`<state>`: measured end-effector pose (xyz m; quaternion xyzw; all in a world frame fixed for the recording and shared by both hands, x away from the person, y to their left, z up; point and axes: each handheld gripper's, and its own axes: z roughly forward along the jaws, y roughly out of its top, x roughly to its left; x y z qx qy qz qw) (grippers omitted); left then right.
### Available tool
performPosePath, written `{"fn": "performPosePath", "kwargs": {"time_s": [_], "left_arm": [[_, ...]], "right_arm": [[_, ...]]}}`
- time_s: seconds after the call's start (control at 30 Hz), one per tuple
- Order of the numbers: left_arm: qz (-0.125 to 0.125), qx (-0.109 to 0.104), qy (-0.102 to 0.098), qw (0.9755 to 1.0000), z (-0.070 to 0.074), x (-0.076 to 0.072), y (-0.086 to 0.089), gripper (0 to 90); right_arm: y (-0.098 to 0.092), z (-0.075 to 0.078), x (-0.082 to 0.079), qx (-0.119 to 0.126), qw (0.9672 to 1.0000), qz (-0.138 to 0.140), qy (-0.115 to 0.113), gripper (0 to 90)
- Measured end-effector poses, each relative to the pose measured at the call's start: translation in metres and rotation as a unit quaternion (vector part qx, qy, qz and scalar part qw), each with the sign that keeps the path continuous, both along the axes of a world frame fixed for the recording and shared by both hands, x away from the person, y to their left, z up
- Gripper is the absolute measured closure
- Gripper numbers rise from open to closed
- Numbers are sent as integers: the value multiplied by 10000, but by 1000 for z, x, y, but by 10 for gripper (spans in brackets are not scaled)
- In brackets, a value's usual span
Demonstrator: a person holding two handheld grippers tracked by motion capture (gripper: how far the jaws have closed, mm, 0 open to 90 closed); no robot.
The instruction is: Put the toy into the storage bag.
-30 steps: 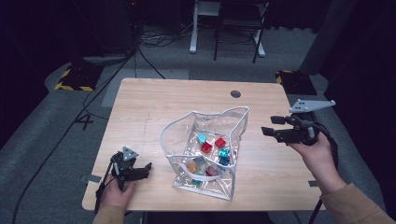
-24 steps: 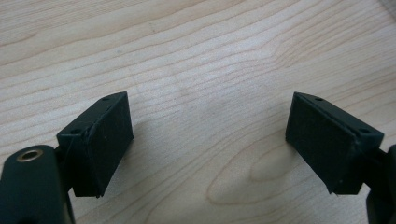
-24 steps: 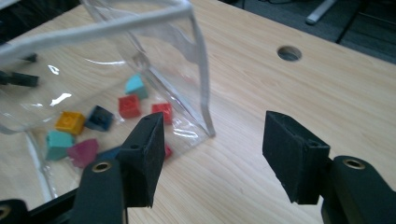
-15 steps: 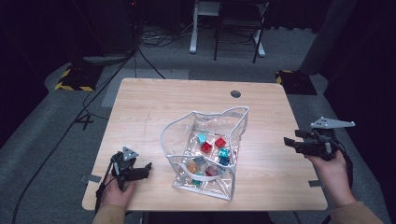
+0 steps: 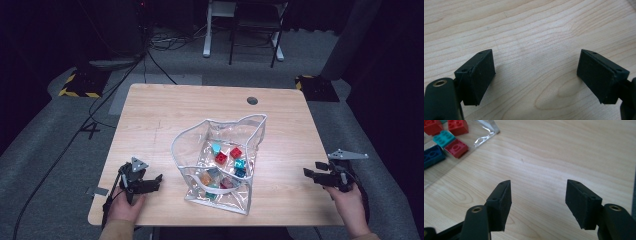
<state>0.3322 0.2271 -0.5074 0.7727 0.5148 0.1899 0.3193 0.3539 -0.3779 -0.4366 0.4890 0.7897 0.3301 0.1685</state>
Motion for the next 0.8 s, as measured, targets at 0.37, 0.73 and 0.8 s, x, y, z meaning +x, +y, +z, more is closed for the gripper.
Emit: {"fn": "performPosePath", "kwargs": {"time_s": [0.37, 0.73, 0.8], "left_arm": [[-2, 6, 2, 10000, 0, 0, 0, 152], [-5, -1, 4, 10000, 0, 0, 0, 152], [-3, 2, 4, 10000, 0, 0, 0, 152]], "right_arm": [[4, -43, -7, -153, 9998, 41, 158, 404], [5, -68, -6, -98, 9984, 274, -478, 152], [5, -68, -5, -123, 9983, 297, -480, 143]]}}
